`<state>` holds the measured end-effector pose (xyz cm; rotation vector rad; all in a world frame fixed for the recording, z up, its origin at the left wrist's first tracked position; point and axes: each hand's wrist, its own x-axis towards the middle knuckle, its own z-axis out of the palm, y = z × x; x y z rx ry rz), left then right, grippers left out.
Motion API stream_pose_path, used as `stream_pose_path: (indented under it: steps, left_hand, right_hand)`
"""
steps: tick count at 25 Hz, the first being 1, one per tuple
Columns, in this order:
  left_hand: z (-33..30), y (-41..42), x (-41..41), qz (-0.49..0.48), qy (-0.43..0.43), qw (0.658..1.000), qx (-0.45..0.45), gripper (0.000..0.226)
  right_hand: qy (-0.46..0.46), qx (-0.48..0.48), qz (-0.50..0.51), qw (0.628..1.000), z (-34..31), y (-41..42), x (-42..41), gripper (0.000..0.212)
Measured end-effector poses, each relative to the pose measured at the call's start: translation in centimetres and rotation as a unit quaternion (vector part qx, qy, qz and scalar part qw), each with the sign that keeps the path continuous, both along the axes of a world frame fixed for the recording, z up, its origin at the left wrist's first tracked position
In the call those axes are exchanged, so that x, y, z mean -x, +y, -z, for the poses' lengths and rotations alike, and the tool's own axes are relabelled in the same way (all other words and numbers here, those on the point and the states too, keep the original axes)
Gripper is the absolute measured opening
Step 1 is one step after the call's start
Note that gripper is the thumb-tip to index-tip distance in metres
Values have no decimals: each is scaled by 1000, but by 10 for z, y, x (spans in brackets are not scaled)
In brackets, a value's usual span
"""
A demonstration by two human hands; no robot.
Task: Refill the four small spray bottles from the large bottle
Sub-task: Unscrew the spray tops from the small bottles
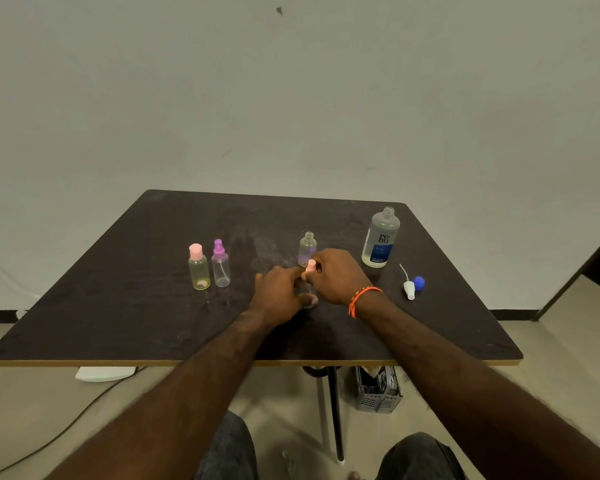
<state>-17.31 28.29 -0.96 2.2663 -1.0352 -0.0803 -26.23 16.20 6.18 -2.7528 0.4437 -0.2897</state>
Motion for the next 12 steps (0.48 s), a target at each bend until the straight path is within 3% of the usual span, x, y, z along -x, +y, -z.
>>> stream_pose_path:
  steps: [3,6,12]
  left_hand:
    - [1,-1,-2,2,20,1000,-6,41]
    - [1,-1,-2,-2,11,1000,-15,41]
    - [1,0,0,-5,-1,1000,-14,48]
  right_hand:
    - [23,-18,-50,998,-8,-5,3,13]
    - [26,-31,-43,998,-14,-5,5,36]
    - [31,26,-6,999,-19,-3,-3,13]
